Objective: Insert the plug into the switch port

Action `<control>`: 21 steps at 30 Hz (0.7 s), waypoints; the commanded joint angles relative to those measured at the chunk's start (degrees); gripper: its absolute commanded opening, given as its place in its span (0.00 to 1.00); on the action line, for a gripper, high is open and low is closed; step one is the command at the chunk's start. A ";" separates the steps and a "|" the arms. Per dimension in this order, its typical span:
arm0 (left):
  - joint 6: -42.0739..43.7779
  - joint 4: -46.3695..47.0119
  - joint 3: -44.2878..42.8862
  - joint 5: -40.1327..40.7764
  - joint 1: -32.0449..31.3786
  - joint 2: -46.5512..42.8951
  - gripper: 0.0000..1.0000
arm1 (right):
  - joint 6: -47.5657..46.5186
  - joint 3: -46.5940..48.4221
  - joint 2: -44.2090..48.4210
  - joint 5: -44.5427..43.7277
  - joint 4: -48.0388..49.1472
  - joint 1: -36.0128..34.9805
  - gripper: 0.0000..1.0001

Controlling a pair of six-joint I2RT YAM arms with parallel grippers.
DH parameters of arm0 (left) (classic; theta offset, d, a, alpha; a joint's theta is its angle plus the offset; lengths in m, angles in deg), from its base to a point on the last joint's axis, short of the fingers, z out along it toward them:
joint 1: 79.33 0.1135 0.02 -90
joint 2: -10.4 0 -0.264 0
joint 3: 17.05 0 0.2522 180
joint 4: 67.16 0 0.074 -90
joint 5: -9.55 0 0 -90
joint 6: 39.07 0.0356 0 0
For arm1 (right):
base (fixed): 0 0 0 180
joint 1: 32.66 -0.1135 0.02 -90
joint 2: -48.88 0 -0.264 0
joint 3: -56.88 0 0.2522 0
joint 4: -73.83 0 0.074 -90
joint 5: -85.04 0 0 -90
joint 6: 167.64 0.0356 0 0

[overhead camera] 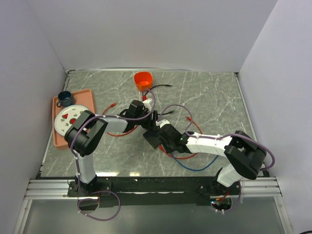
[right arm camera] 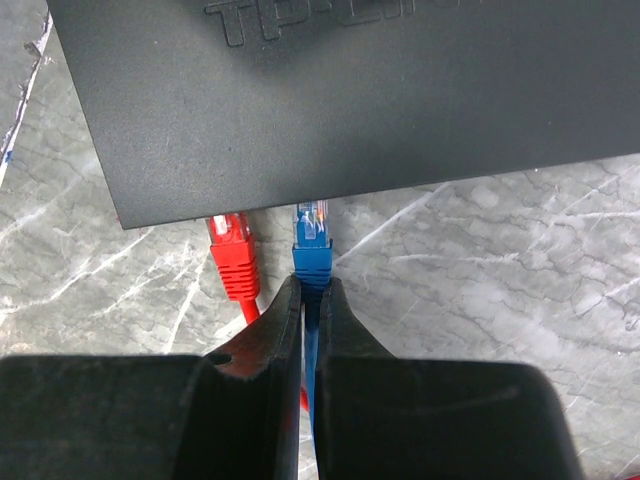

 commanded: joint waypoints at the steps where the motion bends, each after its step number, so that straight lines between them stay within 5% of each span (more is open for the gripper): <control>1: -2.06 -3.38 4.20 -3.81 -1.64 -0.95 0.61 | 1.25 4.68 -2.69 0.82 5.60 -0.34 0.00; 21: -11.64 6.20 14.92 -3.63 -6.21 -5.96 0.55 | 4.50 2.93 1.53 -7.62 15.61 1.68 0.00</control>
